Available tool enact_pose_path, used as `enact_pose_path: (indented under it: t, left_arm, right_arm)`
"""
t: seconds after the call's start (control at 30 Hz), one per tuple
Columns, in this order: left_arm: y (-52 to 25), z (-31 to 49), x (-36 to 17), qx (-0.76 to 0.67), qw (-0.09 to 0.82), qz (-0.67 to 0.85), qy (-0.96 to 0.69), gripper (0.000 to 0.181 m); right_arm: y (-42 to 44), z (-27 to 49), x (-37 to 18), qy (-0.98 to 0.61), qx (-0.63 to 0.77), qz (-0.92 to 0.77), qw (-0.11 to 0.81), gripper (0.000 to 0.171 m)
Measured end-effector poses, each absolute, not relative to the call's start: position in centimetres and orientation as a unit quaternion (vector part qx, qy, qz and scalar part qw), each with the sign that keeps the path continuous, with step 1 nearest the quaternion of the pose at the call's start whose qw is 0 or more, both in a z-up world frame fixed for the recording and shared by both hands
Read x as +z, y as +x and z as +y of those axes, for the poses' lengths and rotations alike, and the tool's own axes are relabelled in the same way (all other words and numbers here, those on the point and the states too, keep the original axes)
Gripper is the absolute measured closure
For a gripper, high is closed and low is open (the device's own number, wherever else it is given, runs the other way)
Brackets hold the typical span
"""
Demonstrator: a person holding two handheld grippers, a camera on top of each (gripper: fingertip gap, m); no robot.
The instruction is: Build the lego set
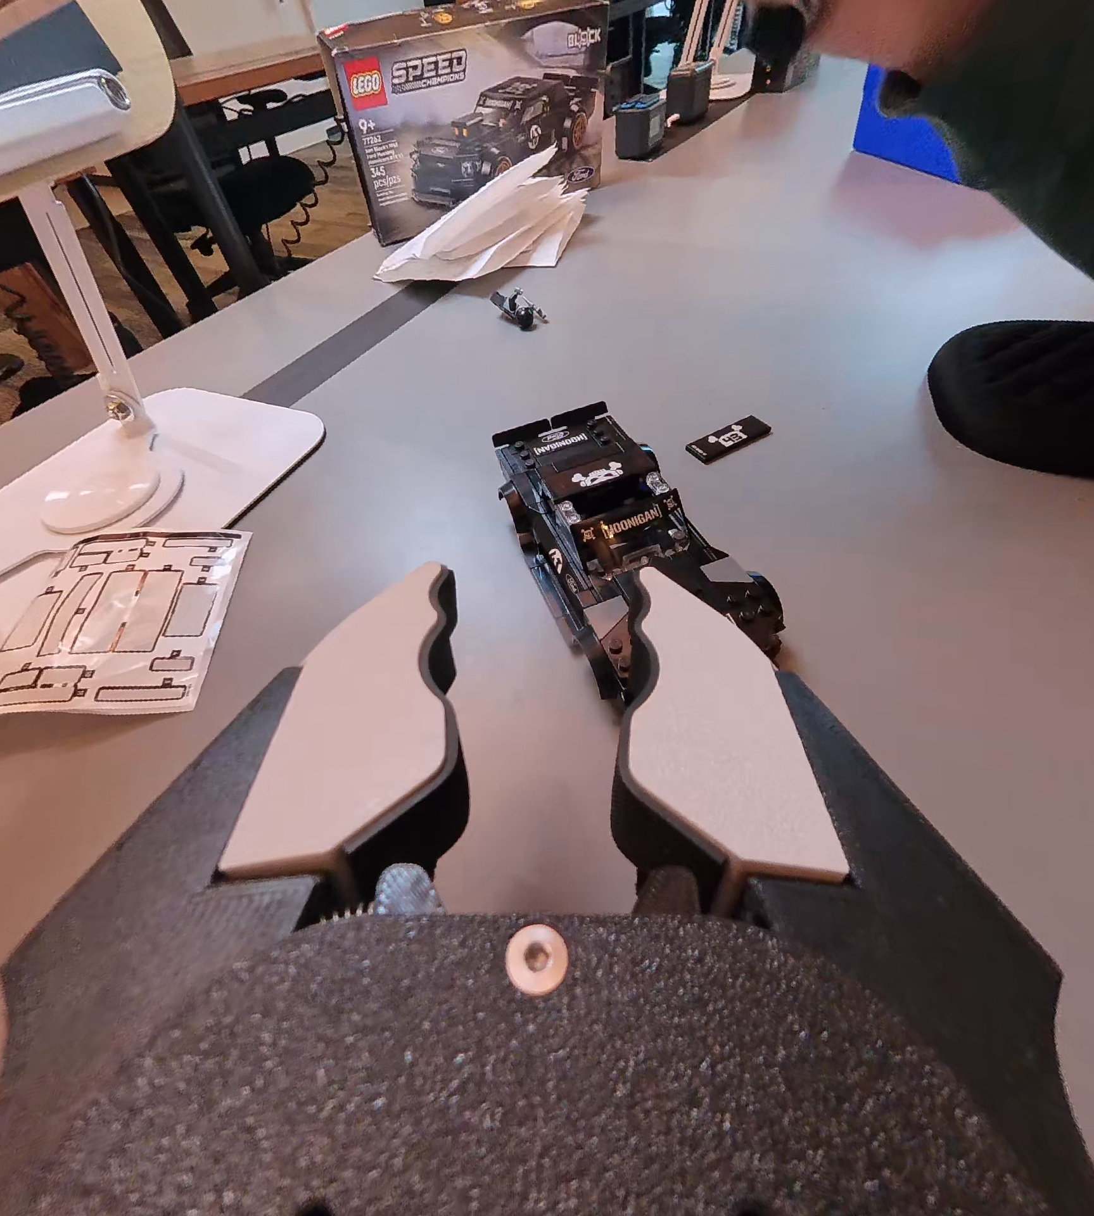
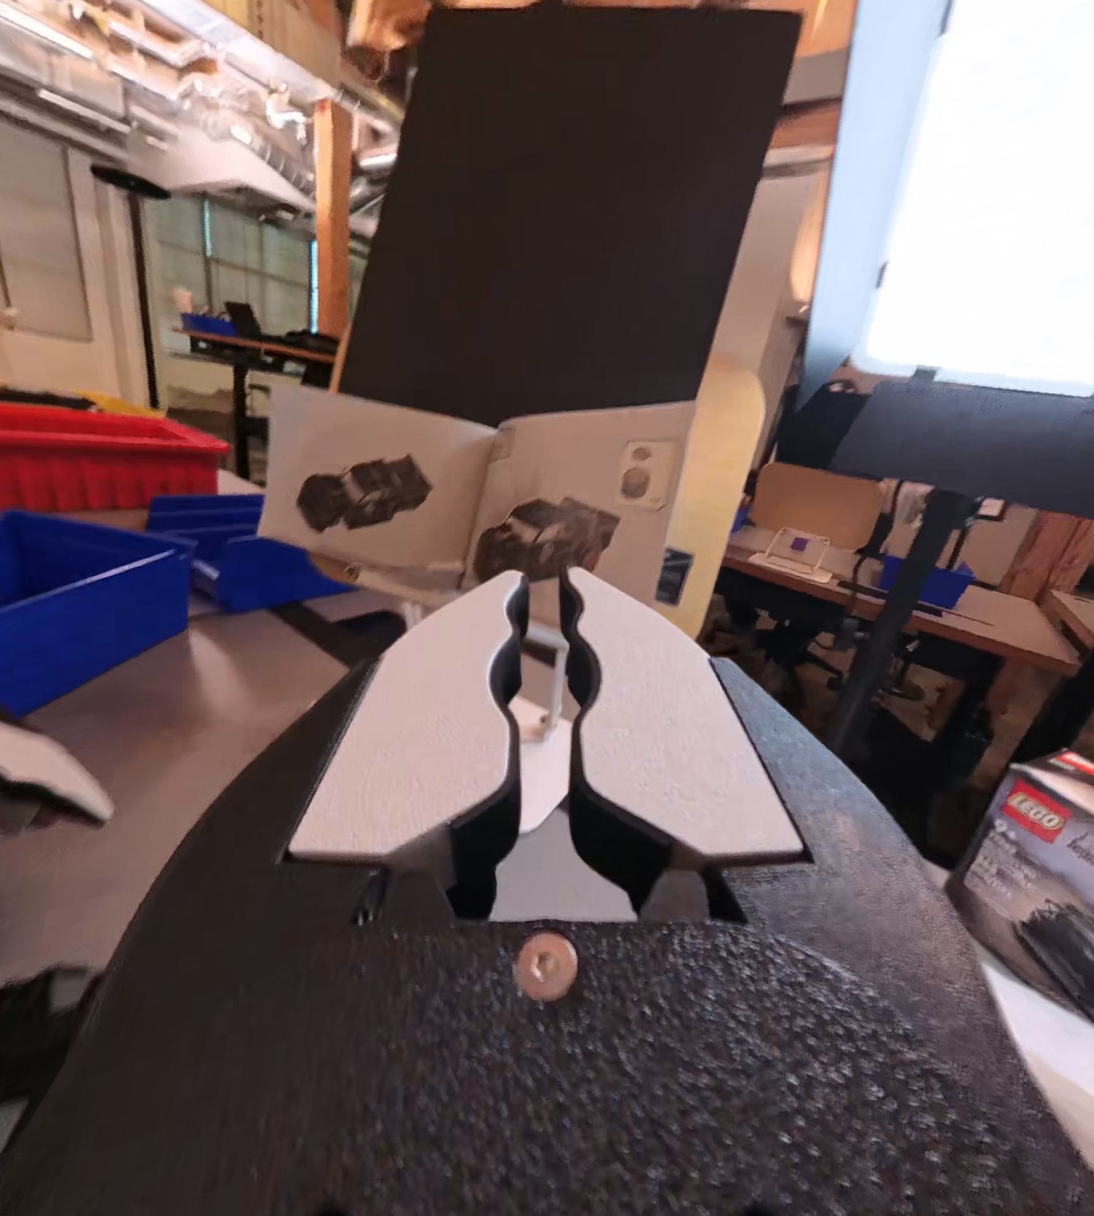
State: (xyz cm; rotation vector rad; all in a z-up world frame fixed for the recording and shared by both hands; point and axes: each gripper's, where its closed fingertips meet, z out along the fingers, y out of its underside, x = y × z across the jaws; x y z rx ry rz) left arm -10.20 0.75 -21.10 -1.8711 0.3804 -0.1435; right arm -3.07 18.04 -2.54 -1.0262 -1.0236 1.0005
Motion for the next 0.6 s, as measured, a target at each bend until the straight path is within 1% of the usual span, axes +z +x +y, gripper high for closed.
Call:
enact_pose_path:
  t: [0.17,0.23,0.3,0.37,0.47,0.6]
  left_arm:
    - [-9.8,0.7,-20.9,-0.060,0.576,0.168,-0.797,0.136]
    - [-9.7,0.7,-21.1,-0.058,0.573,0.170,-0.799,0.137]
    - [-9.7,0.7,-21.3,-0.058,0.570,0.171,-0.802,0.137]
    - [-9.5,0.5,-21.3,-0.070,0.562,0.167,-0.807,0.145]
    - [-9.8,0.2,-20.5,-0.078,0.575,0.141,-0.802,0.157]
    - [-11.0,-0.1,-19.3,-0.075,0.600,0.098,-0.791,0.172]
  right_arm:
    - [-1.0,14.7,-9.0,-0.484,0.465,-0.486,0.559,0.141]
    - [-0.7,13.7,-11.3,-0.494,0.469,-0.504,0.531,0.137]
    - [-0.5,12.6,-13.3,-0.494,0.461,-0.536,0.507,0.136]
    - [-0.4,11.7,-15.1,-0.487,0.437,-0.576,0.489,0.134]
    - [-0.5,10.6,-17.3,-0.473,0.408,-0.624,0.469,0.127]
    - [-1.1,9.6,-17.9,-0.465,0.427,-0.622,0.463,0.125]
